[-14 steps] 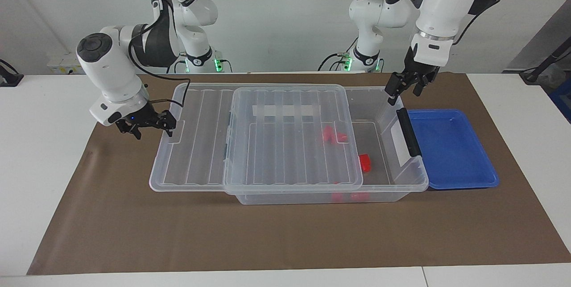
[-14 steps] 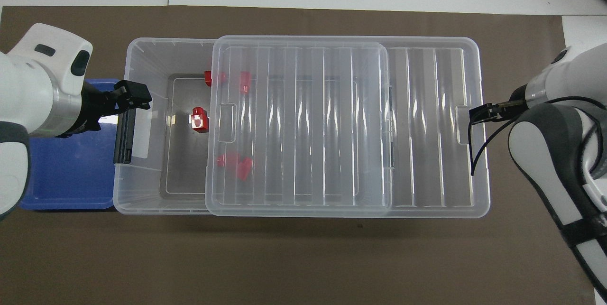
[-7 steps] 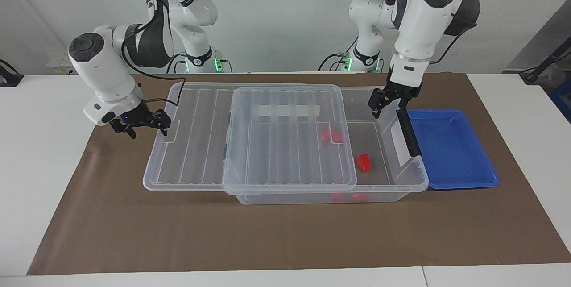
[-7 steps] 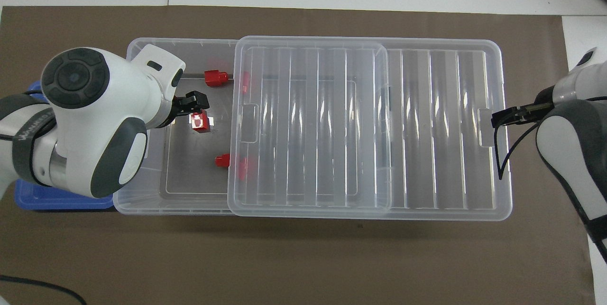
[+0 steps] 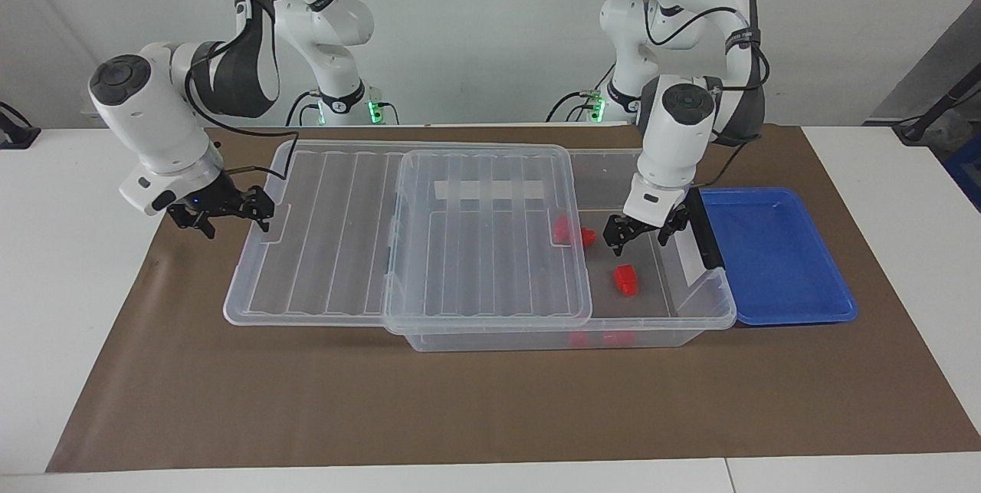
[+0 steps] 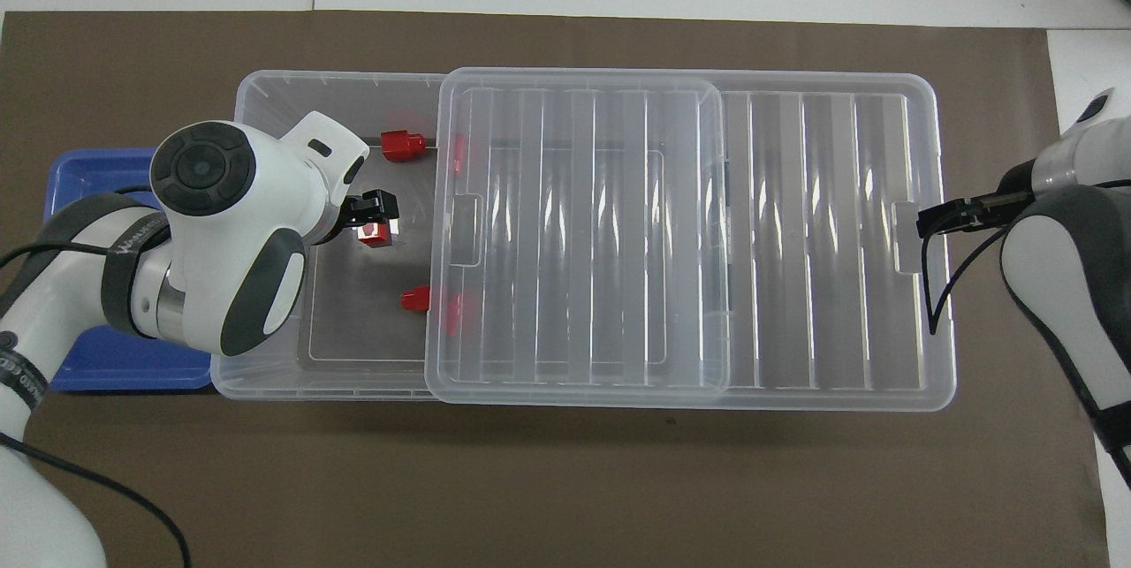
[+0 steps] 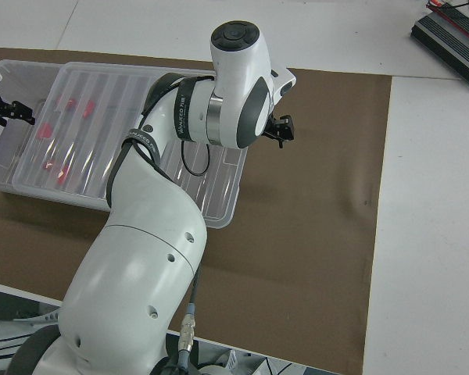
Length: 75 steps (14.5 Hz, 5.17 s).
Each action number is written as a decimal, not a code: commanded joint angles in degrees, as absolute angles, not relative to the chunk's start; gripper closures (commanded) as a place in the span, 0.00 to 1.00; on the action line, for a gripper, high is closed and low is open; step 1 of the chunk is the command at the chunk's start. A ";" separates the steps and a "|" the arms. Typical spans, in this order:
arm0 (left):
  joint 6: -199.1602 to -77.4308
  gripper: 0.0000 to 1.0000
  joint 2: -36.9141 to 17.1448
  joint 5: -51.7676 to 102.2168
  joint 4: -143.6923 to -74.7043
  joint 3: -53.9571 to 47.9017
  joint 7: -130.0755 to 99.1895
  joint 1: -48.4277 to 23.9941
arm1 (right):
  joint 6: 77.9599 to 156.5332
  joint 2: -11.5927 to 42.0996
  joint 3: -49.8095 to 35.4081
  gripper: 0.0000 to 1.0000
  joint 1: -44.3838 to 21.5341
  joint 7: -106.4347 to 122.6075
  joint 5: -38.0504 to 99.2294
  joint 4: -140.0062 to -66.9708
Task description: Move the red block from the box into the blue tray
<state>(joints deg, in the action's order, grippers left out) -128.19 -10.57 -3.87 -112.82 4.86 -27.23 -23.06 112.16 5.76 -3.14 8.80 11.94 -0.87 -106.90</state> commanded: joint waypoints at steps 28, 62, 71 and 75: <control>-128.71 1.00 -16.08 -4.57 -111.38 4.75 -27.42 -22.76 | 84.90 0.97 -4.13 0.00 1.58 -8.17 -1.49 -86.66; -122.41 1.00 -3.16 -2.29 -113.10 6.07 23.47 3.60 | 86.57 -1.67 2.46 0.00 -3.34 -7.65 -1.05 -90.09; -140.79 1.00 -6.76 0.07 -125.41 5.98 19.07 3.08 | 89.20 -1.67 2.72 0.97 -2.46 -7.30 -1.05 -92.37; -142.82 1.00 -8.00 5.27 -127.00 5.98 18.99 2.11 | 98.15 -2.99 2.81 1.00 -1.76 -6.33 -1.05 -98.77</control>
<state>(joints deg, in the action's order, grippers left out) -140.72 -8.35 3.81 -125.44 5.58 19.95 3.20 93.18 -0.76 2.72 -2.61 -6.77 -1.15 -93.38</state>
